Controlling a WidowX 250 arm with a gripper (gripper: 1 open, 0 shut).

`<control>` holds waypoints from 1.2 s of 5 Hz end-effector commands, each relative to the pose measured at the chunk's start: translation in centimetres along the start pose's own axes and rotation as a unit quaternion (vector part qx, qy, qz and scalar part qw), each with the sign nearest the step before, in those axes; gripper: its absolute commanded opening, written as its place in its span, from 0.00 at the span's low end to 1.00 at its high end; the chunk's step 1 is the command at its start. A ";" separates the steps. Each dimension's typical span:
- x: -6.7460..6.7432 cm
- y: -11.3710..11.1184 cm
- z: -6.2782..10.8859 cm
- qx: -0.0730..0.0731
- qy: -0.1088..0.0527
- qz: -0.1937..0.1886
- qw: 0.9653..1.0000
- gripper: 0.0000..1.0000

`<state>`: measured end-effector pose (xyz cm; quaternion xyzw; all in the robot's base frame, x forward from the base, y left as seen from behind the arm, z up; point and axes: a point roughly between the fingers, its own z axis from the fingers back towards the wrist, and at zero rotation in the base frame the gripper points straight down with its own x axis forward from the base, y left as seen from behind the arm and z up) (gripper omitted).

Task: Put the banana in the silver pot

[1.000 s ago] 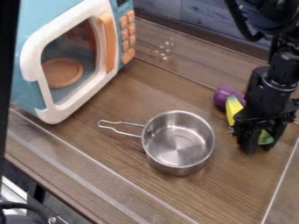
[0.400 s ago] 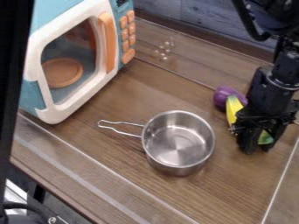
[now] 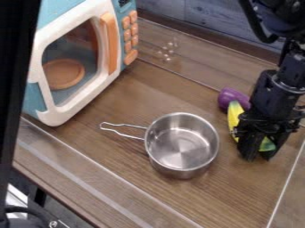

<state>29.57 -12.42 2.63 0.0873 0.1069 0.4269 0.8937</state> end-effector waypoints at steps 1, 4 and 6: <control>0.3 0.4 4.3 -0.037 0.001 -0.004 0.999 0.00; 2.4 8.6 10.8 -0.062 0.058 0.017 0.996 0.00; 2.3 12.3 8.9 -0.082 0.074 0.076 0.991 0.00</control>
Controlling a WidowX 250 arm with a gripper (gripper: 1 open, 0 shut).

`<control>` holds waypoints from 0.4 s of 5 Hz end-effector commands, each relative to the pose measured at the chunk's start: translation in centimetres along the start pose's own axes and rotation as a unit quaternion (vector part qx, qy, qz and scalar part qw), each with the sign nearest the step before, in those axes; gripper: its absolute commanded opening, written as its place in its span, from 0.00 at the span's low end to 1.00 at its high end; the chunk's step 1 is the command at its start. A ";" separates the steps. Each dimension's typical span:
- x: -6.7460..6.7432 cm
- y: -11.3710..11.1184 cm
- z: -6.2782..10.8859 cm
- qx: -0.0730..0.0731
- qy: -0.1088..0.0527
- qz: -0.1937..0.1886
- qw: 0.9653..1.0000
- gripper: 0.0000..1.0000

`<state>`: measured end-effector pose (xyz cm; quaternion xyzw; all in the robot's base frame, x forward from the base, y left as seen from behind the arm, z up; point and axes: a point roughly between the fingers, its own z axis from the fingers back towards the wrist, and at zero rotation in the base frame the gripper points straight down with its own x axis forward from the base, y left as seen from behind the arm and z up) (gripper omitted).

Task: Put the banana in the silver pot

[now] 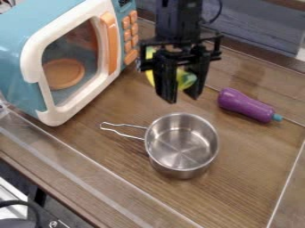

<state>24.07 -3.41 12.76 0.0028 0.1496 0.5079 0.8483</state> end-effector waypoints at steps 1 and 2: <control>-0.9 0.3 0.0 -0.023 -0.008 0.008 1.000 0.00; -1.1 0.3 -0.5 -0.027 -0.003 0.019 0.999 0.00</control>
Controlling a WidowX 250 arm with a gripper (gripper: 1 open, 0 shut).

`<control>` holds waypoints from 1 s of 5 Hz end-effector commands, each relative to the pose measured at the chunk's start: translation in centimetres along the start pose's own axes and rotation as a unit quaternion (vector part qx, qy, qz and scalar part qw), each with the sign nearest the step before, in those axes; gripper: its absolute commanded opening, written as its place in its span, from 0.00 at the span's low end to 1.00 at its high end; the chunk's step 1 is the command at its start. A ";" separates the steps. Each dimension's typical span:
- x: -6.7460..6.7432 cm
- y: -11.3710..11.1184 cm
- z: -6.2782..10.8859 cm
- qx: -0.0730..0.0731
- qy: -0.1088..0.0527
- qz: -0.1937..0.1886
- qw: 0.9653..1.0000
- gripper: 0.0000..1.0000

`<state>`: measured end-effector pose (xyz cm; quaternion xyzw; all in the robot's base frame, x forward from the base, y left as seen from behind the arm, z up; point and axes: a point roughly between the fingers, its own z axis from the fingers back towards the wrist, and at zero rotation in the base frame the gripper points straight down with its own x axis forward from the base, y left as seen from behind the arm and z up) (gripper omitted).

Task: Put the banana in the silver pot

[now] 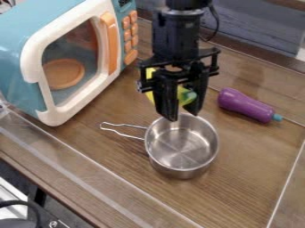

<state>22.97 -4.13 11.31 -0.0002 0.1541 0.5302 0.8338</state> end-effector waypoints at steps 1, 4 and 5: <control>-0.5 0.2 1.1 -0.030 -0.003 0.006 1.000 0.00; -0.2 0.4 0.5 -0.045 0.015 0.051 0.998 0.00; 0.1 0.4 0.3 -0.052 0.019 0.068 0.996 0.00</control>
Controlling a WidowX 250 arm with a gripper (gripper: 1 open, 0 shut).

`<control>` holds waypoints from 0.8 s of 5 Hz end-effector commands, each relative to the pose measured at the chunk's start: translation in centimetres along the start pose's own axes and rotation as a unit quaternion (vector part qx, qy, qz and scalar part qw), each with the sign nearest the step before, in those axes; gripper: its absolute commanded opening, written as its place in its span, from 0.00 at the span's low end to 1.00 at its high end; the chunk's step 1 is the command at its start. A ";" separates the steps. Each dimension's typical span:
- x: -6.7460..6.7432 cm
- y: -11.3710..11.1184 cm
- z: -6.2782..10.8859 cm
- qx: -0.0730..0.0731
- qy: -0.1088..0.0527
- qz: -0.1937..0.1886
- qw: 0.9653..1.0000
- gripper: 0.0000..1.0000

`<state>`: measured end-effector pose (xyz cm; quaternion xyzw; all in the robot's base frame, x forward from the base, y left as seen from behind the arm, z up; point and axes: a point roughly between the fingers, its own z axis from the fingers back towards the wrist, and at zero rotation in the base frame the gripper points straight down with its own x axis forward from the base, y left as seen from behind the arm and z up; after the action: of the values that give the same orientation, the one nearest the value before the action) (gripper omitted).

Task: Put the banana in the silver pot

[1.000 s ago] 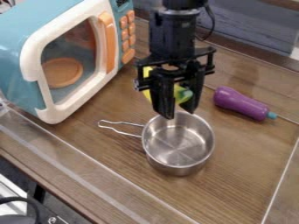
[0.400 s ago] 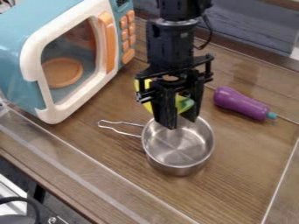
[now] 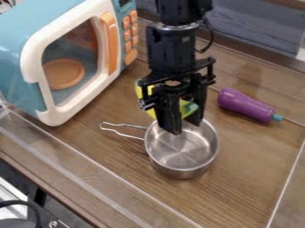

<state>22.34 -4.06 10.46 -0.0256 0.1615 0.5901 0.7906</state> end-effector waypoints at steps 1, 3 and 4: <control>0.3 -0.1 0.9 -0.034 -0.002 0.012 0.999 0.00; 0.8 -0.1 0.5 -0.048 0.005 0.025 0.999 0.00; 1.1 -0.1 0.3 -0.055 0.008 0.026 0.998 0.00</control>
<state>22.37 -3.27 9.26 -0.0525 0.1570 0.6160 0.7702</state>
